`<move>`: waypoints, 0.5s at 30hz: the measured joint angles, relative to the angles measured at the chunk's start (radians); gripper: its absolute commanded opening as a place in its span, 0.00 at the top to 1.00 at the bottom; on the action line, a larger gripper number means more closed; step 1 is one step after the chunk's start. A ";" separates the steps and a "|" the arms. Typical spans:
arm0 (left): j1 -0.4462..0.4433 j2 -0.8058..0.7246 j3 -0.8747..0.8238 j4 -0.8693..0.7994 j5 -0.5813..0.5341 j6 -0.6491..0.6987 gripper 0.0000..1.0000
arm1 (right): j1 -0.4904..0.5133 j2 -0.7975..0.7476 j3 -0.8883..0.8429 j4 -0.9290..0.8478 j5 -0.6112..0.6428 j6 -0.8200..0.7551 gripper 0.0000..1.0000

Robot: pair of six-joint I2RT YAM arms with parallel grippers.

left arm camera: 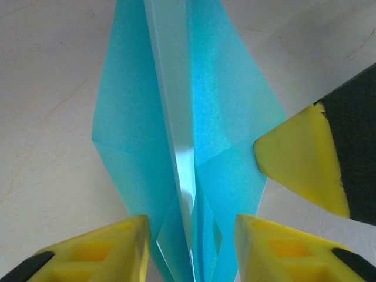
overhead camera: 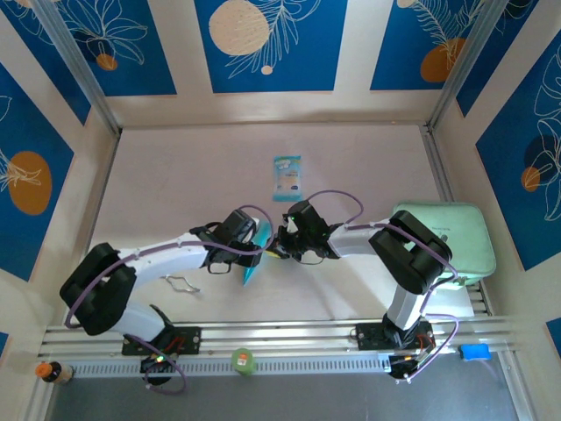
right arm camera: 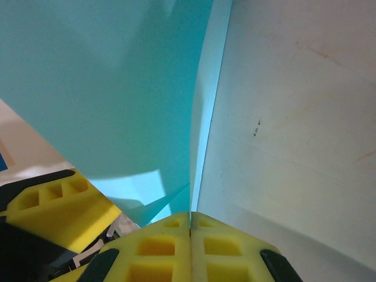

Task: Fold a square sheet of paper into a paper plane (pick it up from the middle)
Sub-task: Turn over a paper plane at the center of the table.

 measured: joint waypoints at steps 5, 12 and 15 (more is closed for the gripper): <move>0.000 0.010 0.000 -0.003 0.007 0.000 0.61 | -0.001 0.000 0.000 0.000 0.000 0.000 0.96; 0.000 0.018 0.000 -0.003 0.019 0.001 0.67 | -0.002 0.000 0.000 0.000 0.000 0.000 0.96; 0.000 0.024 0.000 -0.003 0.022 0.001 0.71 | -0.002 0.000 0.000 0.000 0.000 0.000 0.96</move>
